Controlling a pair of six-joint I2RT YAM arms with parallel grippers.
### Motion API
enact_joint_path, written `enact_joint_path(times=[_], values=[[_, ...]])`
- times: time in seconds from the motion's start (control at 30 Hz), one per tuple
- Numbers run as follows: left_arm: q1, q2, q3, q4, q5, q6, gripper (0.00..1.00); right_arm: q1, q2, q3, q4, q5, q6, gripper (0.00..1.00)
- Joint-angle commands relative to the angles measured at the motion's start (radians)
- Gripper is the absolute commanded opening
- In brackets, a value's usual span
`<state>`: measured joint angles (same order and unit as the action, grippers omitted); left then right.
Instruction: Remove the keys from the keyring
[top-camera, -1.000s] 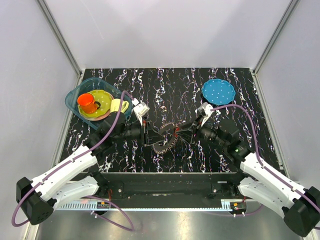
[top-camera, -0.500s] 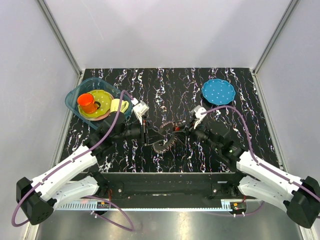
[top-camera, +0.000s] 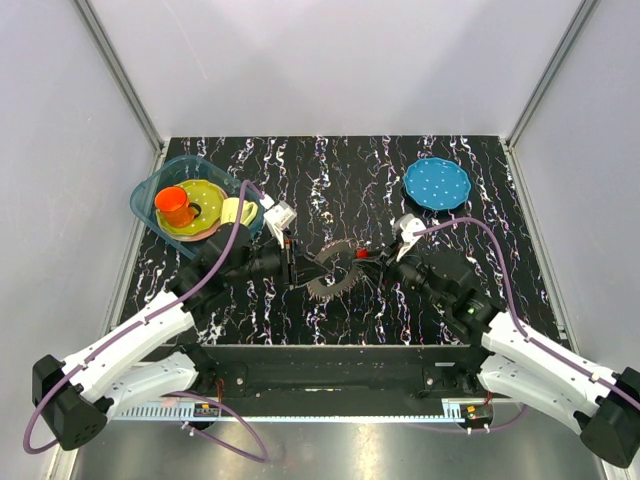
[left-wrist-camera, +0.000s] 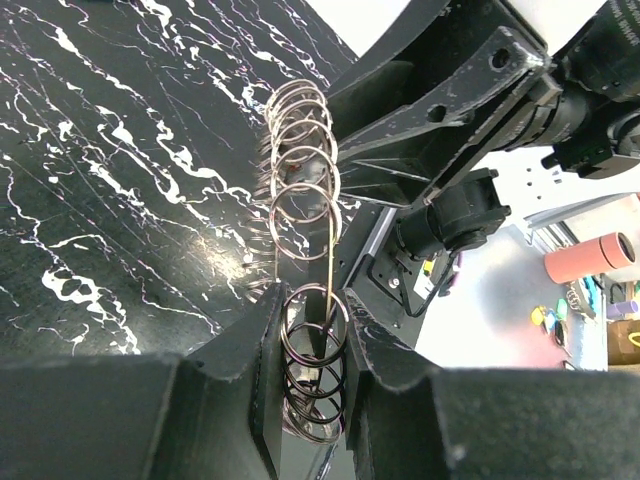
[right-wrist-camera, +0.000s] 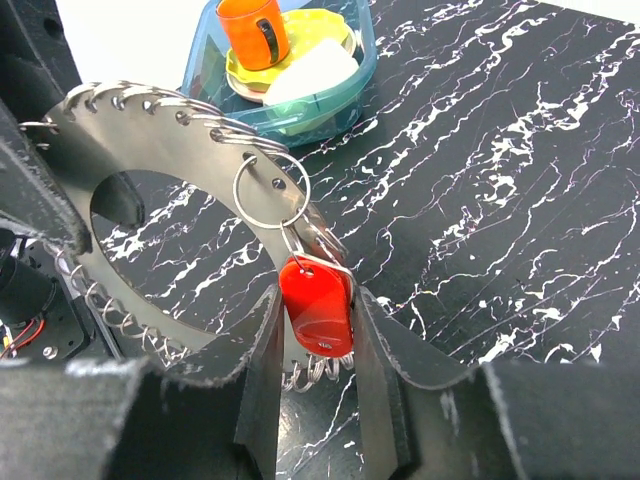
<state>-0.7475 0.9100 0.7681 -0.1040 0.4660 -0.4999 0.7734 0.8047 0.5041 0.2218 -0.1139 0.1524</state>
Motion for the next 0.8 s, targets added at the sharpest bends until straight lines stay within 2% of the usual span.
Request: enact_joint_path(times=[0.0,0.27,0.57,0.6,0.77], values=[[0.0,-0.005,0.034,0.026,-0.041,0.038,0.0,0.003,-0.039,-0.001,-0.007,0.016,-0.022,0.0],[0.0,0.021,0.06,-0.085,-0.104,0.121,0.0,0.003,-0.032,0.03,-0.12,0.007,-0.04,0.0],[-0.001,0.046,0.065,-0.112,-0.145,0.153,0.0,0.003,0.048,0.163,-0.337,0.022,-0.077,0.0],[-0.001,0.046,0.063,-0.114,-0.145,0.153,0.0,0.004,0.059,0.186,-0.367,0.019,-0.071,0.03],[-0.001,0.033,0.04,-0.062,-0.092,0.141,0.0,0.003,0.102,0.188,-0.342,-0.104,-0.059,0.0]])
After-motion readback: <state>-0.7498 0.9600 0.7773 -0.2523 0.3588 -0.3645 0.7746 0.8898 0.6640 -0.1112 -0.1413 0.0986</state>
